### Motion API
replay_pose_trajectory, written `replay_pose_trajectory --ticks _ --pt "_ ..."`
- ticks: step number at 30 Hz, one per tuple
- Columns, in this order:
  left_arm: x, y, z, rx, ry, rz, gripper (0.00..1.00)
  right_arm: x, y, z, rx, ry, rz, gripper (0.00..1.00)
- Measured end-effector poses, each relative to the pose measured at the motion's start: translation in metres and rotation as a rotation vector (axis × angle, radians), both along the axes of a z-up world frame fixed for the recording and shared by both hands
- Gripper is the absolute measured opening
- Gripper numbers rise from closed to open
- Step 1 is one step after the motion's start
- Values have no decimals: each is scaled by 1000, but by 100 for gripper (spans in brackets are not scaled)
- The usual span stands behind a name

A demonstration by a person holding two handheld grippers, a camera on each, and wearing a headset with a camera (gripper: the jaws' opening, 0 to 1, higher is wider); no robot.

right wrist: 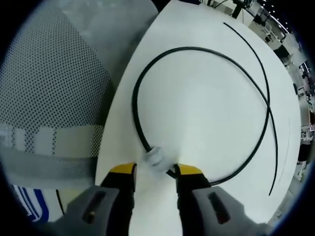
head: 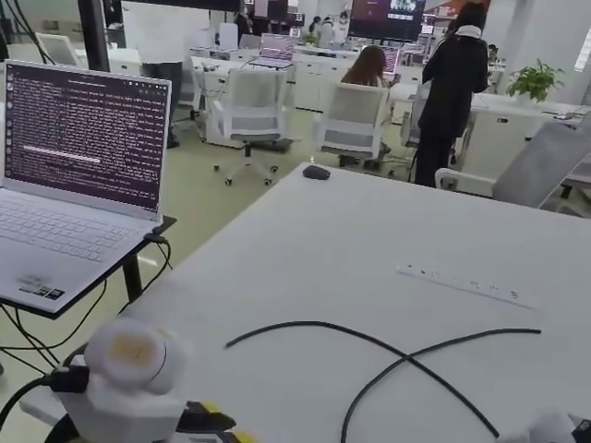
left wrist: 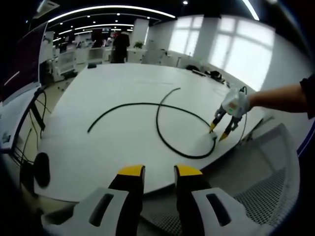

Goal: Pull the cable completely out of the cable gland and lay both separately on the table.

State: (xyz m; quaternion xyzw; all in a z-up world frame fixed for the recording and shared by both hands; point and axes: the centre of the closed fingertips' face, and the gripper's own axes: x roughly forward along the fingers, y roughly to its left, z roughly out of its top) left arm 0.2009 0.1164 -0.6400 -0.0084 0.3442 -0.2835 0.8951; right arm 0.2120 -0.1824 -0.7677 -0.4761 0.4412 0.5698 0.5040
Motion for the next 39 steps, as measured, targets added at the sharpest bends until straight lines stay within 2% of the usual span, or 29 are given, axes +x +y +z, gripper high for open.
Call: replay_pose_trajectory --ticks 9,12,18,19,20,21,25,28,29,31,34,36,37,38,39 --pt "1 0 2 -4 -11 3 25 2 0 1 42 -11 -46 31" --pt "3 -1 4 -9 -28 4 23 2 0 1 67 -9 -62 31" --pt "3 1 2 -4 -20 14 24 3 1 1 105 -10 -99 29" --pt "3 1 2 -2 -20 16 25 4 2 1 118 -7 -117 28" --pt "4 2 2 -2 -23 18 25 7 3 2 141 -11 -172 27" --pt "4 2 3 -3 -23 18 25 9 4 2 148 -15 -198 25" --pt "5 2 3 1 -30 18 25 8 5 2 152 -24 -218 21" --pt "5 2 3 -1 -36 19 24 0 10 1 137 -28 -203 15" --pt "5 2 3 0 -35 20 24 3 9 0 120 -49 -236 15" --pt "6 2 3 -2 -36 22 24 2 12 1 112 -43 -266 15" --pt "6 1 4 -6 -37 22 24 5 12 0 106 -23 -405 14" --pt "6 1 3 -6 -35 22 24 6 12 0 107 -13 -445 14" --pt "5 1 3 -6 -35 22 24 5 13 0 111 6 -485 15" --pt "5 1 4 -7 -35 22 24 3 16 1 111 52 -549 15" --pt "5 1 4 -7 -36 23 24 0 19 2 119 72 -550 15"
